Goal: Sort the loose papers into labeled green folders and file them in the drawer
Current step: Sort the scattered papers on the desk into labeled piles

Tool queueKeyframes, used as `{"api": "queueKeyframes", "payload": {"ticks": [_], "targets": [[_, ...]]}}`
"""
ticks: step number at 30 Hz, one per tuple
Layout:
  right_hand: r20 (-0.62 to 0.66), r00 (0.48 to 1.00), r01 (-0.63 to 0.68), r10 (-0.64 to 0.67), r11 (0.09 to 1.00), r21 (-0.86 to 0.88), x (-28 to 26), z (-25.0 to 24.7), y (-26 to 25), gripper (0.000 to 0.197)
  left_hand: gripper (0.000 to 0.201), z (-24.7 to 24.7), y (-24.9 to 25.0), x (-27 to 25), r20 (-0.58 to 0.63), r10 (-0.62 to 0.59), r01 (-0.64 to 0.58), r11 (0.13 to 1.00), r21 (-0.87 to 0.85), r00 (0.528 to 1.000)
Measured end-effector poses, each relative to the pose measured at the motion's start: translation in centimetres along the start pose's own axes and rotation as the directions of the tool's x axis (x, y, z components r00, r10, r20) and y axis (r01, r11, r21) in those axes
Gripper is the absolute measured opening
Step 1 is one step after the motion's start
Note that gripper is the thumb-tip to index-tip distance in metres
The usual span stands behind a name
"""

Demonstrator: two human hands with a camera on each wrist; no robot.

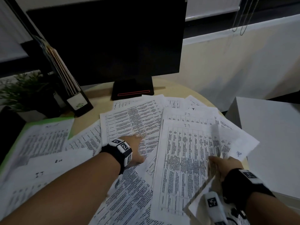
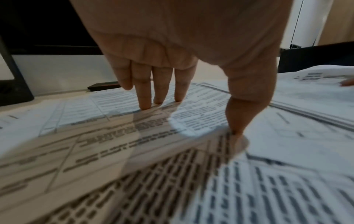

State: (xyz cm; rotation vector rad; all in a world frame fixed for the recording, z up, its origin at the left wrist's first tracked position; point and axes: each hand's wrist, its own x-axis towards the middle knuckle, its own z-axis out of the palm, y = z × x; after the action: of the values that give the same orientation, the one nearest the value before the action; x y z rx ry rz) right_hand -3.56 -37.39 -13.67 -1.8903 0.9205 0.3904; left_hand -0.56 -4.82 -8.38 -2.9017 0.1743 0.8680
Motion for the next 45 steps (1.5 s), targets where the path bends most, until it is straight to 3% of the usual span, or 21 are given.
{"api": "queueKeyframes", "payload": {"ticks": [5, 9, 13, 17, 19, 21, 23, 27, 30, 33, 34, 36, 38, 40, 42, 44, 45], "targets": [[0.002, 1.0, 0.018, -0.018, 1.0, -0.007, 0.1, 0.1, 0.2, 0.033, 0.106, 0.4, 1.1, -1.1, 0.098, -0.021, 0.016, 0.999, 0.051, 0.995], [-0.001, 1.0, 0.03, -0.03, 0.999, -0.03, -0.1, 0.0, 0.0, 0.043, 0.115, 0.7, 1.1, -1.7, 0.086, 0.004, -0.019, 0.983, 0.182, 0.996], [0.012, 0.997, 0.083, -0.082, 0.991, -0.106, -0.5, -0.4, -0.2, 0.05, 0.097, 0.5, 1.1, -1.6, 0.024, 0.032, -0.037, 0.967, 0.251, 0.999], [0.021, 0.997, 0.078, -0.076, 0.987, -0.139, -0.9, -0.7, -0.3, 0.051, 0.113, 0.7, 0.6, -0.7, 0.001, 0.048, -0.047, 0.977, 0.21, 0.999], [0.023, 0.998, 0.066, -0.063, 0.989, -0.132, -0.8, -0.7, -0.4, 0.052, 0.098, 0.3, 0.5, -0.4, -0.001, 0.035, -0.035, 0.989, 0.144, 0.999], [0.023, 0.998, 0.063, -0.06, 0.989, -0.134, -0.8, -0.6, -0.4, 0.052, 0.06, -0.4, 0.5, -0.1, -0.023, -0.004, 0.005, 0.999, 0.045, 1.0], [0.029, 0.998, 0.055, -0.051, 0.989, -0.136, -0.8, -0.6, -0.4, 0.05, 0.046, -1.0, 0.2, 0.1, -0.074, -0.074, 0.072, 0.997, -0.03, 0.995], [0.022, 0.999, 0.045, -0.043, 0.992, -0.114, -0.5, -0.4, -0.3, 0.05, 0.028, -2.1, -1.9, 0.0, -0.17, -0.275, 0.251, 0.956, -0.153, 0.946], [0.023, 0.999, 0.043, -0.041, 0.995, -0.094, -0.7, -0.4, -0.2, 0.049, 0.039, -3.9, -3.3, -1.0, -0.22, -0.46, 0.368, 0.859, -0.354, 0.86], [0.027, 0.998, 0.051, -0.049, 0.996, -0.074, -1.3, -0.5, -0.6, 0.046, 0.038, -5.8, -2.5, -2.4, -0.297, -0.53, 0.327, 0.785, -0.527, 0.794], [0.033, 0.998, 0.06, -0.058, 0.996, -0.069, -1.6, -0.6, -0.8, 0.041, 0.036, -6.4, -1.5, -3.3, -0.32, -0.508, 0.28, 0.787, -0.55, 0.8], [0.06, 0.994, 0.093, -0.087, 0.992, -0.089, -2.0, -0.8, -1.1, 0.029, 0.034, -7.2, 1.1, -5.0, -0.306, -0.405, 0.216, 0.838, -0.501, 0.861], [0.094, 0.987, 0.14, -0.132, 0.986, -0.092, -2.6, -0.6, -1.3, 0.016, 0.035, -6.7, 3.7, -5.9, -0.213, -0.301, 0.173, 0.866, -0.469, 0.93], [0.136, 0.982, 0.131, -0.133, 0.991, 0.029, -3.4, 0.0, -1.1, 0.009, 0.033, -5.6, 6.2, -6.4, -0.121, -0.218, 0.131, 0.856, -0.5, 0.968], [0.267, 0.961, -0.013, -0.078, 0.946, 0.325, -4.8, 0.9, -0.7, 0.016, 0.028, -3.8, 8.7, -6.6, -0.073, -0.137, 0.081, 0.855, -0.513, 0.988], [0.451, 0.892, -0.237, -0.038, 0.809, 0.538, -7.0, 1.3, -0.9, 0.009, 0.022, -1.4, 11.1, -6.8, -0.009, -0.034, 0.025, 0.863, -0.504, 0.999], [0.52, 0.853, -0.288, -0.055, 0.78, 0.556, -7.9, 1.5, -1.0, 0.027, 0.02, -0.2, 12.1, -6.9, 0.023, 0.007, 0.005, 0.868, -0.497, 1.0]]}}
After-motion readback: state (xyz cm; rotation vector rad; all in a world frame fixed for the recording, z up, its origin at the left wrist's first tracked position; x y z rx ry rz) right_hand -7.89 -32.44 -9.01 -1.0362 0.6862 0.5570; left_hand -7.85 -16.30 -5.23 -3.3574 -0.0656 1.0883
